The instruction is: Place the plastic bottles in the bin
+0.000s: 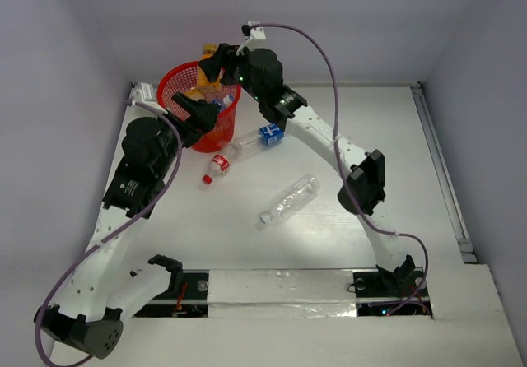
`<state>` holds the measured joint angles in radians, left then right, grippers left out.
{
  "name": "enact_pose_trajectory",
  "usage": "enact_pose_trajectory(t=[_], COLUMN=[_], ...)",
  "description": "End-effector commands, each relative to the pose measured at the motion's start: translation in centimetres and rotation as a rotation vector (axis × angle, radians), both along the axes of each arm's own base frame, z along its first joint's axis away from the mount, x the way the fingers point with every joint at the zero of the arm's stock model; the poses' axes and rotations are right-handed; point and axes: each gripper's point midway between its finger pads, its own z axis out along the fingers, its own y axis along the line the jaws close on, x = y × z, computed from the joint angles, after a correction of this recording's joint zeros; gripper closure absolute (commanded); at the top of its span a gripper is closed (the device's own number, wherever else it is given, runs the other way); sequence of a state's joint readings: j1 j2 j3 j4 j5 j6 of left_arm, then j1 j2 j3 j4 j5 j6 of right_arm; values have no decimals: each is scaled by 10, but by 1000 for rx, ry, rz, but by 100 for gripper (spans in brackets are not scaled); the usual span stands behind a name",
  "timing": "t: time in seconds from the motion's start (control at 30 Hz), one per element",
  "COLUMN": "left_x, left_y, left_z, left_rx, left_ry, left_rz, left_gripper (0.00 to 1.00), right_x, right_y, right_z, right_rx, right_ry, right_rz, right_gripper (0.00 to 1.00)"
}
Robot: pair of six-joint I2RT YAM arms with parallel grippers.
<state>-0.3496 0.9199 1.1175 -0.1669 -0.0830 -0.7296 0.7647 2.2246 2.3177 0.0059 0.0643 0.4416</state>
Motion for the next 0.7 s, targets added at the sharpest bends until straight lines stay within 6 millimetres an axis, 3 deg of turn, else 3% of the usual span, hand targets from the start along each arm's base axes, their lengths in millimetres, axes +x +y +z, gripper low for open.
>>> enact_pose_trajectory(t=[0.0, 0.1, 0.17, 0.2, 0.23, 0.37, 0.4, 0.43, 0.5, 0.53, 0.63, 0.67], left_x=[-30, -45, -52, -55, -56, -50, -50, -49, -49, -49, -55, -58], left_y=[-36, -44, -44, -45, -45, -43, -44, -46, -47, -46, -52, -56], left_z=[10, 23, 36, 40, 41, 34, 35, 34, 35, 34, 38, 43], left_rx=[-129, -175, -195, -198, -197, -175, -178, -181, -179, -175, -194, -197], left_ry=[-11, -45, -83, -96, -105, -97, -97, -96, -102, -104, -130, -153], left_rz=[-214, -280, -298, -307, -311, -290, -295, -304, -310, -309, -355, -386], left_gripper=[1, 1, 1, 2, 2, 2, 2, 2, 2, 2, 3, 3], right_x=[24, 36, 38, 44, 43, 40, 38, 31, 23, 17, 8, -1], right_y=[-3, 10, 16, 24, 26, 35, 34, 28, 28, 22, 17, 8], right_z=[16, 7, 12, -8, 0, -20, -18, 1, 3, 20, 26, 47], right_rx=[82, 178, 229, 229, 250, 239, 241, 257, 230, 239, 215, 231], right_ry=[-15, -24, -53, -25, -38, -11, -15, -37, -47, -68, -74, -99], right_rz=[-39, -35, -13, -3, 10, 58, 63, 65, 92, 95, 106, 107], right_gripper=[46, 43, 40, 37, 33, 15, 13, 11, 9, 8, 8, 8])
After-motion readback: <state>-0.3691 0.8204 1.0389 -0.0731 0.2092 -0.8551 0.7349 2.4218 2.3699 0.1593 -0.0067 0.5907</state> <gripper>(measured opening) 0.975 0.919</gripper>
